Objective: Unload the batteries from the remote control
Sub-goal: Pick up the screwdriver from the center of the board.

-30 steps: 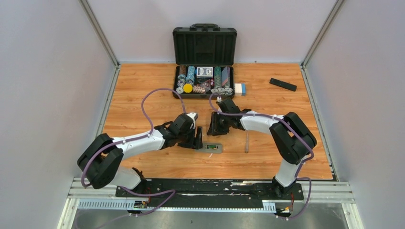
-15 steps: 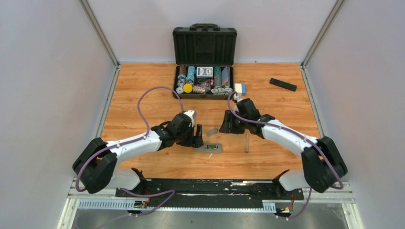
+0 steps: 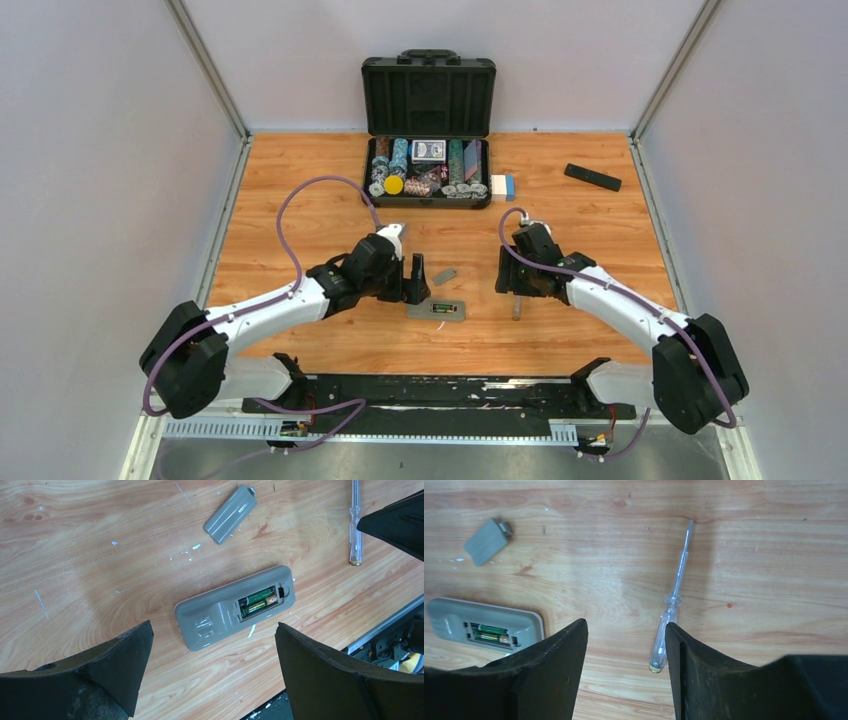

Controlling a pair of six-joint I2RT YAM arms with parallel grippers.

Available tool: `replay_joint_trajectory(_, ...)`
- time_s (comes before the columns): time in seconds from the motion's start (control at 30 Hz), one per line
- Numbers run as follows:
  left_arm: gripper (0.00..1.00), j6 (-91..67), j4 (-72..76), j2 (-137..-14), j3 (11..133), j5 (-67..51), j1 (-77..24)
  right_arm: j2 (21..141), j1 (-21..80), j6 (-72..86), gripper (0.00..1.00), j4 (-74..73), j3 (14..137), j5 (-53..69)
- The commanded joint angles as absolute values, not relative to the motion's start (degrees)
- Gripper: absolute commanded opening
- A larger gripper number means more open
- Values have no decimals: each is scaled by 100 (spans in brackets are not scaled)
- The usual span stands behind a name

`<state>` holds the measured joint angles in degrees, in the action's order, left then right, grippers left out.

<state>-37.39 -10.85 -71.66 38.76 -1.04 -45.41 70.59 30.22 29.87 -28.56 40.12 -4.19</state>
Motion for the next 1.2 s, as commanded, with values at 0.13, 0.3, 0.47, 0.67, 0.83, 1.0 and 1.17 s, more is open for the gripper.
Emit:
replay_joint_trajectory(0.13,100,-3911,-897,-6893,3715,-18,-4579,7325,3015,2944,54,-3142,4008,-795)
replay_joint_trajectory(0.3,100,-3868,-933,-6899,3733,-17,-4581,7521,3015,2962,49,-3161,3936,-851)
replay_joint_trajectory(0.47,100,-3833,-941,-6944,3784,-18,-4579,7643,3015,2934,44,-3114,3866,-846)
replay_joint_trajectory(0.67,100,-3763,-1111,-6911,3809,171,-4579,7540,3015,3057,41,-2932,3466,-672)
replay_joint_trajectory(0.83,99,-3698,-1102,-6996,3851,108,-4579,7603,3015,3020,36,-2976,3521,-747)
replay_joint_trajectory(1.0,98,-3724,-1067,-7049,3877,107,-4579,7758,3023,3027,29,-3057,3579,-895)
replay_joint_trajectory(1.17,98,-3719,-1042,-7103,3858,73,-4579,7877,3094,3016,28,-3129,3665,-1047)
